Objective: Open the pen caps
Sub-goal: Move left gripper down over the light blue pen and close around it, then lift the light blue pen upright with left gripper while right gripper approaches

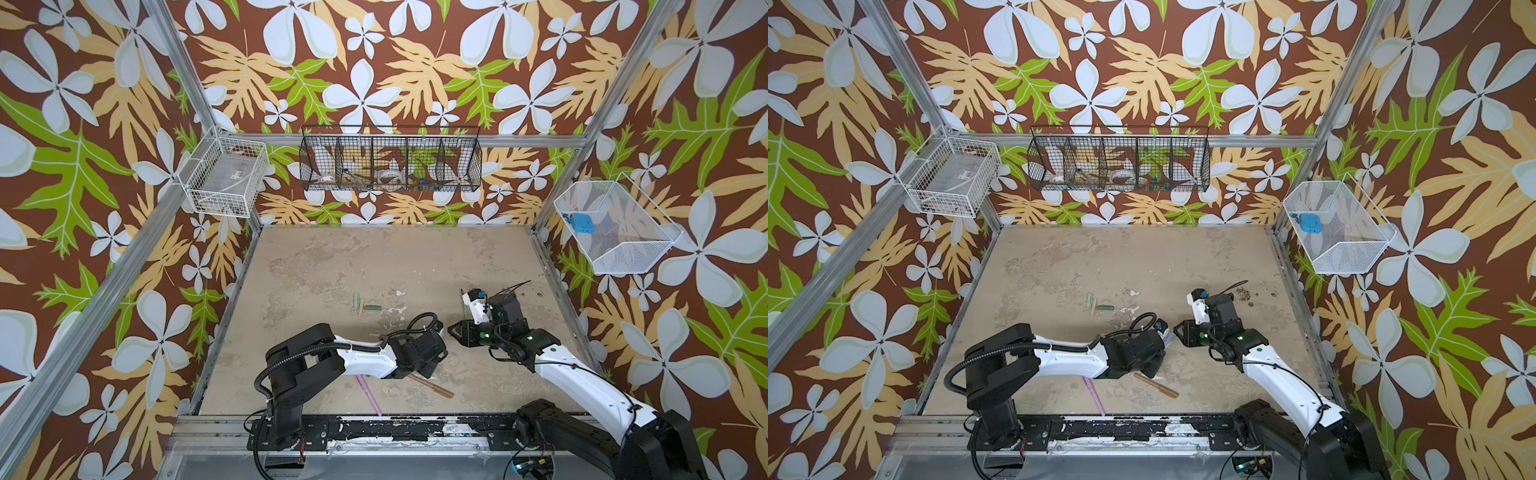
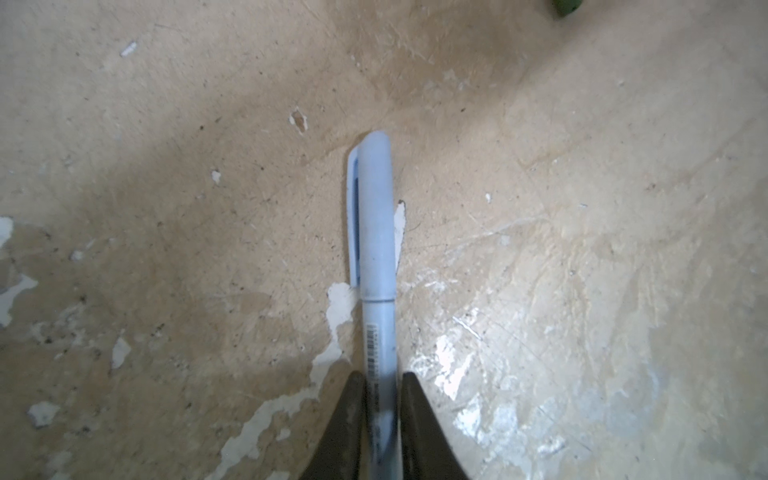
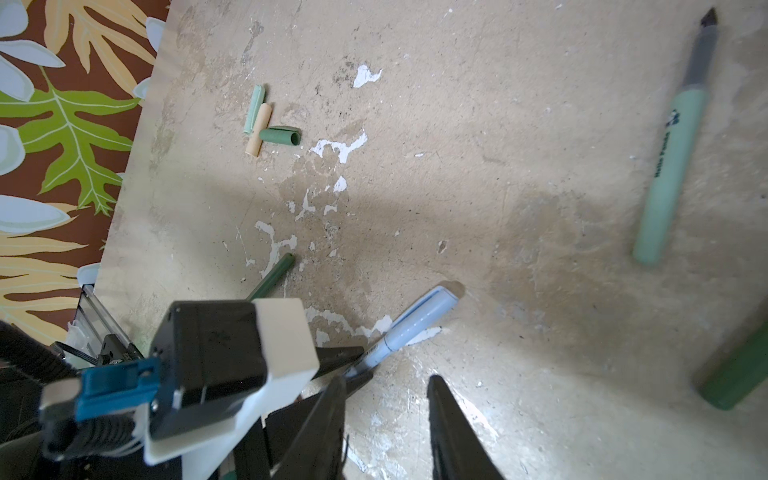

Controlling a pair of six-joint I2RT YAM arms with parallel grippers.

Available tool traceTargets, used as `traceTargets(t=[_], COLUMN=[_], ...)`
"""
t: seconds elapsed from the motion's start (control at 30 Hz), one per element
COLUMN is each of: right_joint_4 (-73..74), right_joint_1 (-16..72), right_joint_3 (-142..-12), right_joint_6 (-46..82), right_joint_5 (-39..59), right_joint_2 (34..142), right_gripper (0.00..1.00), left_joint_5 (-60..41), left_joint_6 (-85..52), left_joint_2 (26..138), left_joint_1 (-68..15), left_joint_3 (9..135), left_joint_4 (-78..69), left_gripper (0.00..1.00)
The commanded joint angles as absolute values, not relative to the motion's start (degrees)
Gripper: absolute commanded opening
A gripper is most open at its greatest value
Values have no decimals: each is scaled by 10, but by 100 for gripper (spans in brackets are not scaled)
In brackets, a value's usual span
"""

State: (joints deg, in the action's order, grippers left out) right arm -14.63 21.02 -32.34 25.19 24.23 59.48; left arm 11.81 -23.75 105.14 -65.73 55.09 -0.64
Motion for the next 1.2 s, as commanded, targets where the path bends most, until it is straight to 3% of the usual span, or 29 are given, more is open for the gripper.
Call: traceTargets(t=[0.0, 0.27, 0.43, 0.67, 0.93, 1.17], right_joint_4=[-142, -142, -142, -118, 20, 140], right_joint_1=[210, 208, 201, 185, 186, 219], right_joint_3=[-323, -324, -326, -349, -398, -432], right_joint_6=[245, 246, 250, 266, 298, 306], right_joint_5=[248, 246, 250, 289, 407, 422], right_joint_2=[596, 590, 580, 571, 603, 642], right_gripper=[34, 34, 34, 35, 36, 36], left_joint_5=[122, 151, 82, 79, 65, 52], left_joint_6=[-240, -264, -290, -270, -287, -293], left_joint_2=[1060, 1066, 1008, 903, 756, 669], left_joint_1=[-656, -648, -587, -522, -453, -411], left_joint_3=[554, 546, 487, 492, 481, 407], left_joint_4=[8, 20, -55, -50, -141, -279], left_gripper=[17, 14, 6, 4, 2, 4])
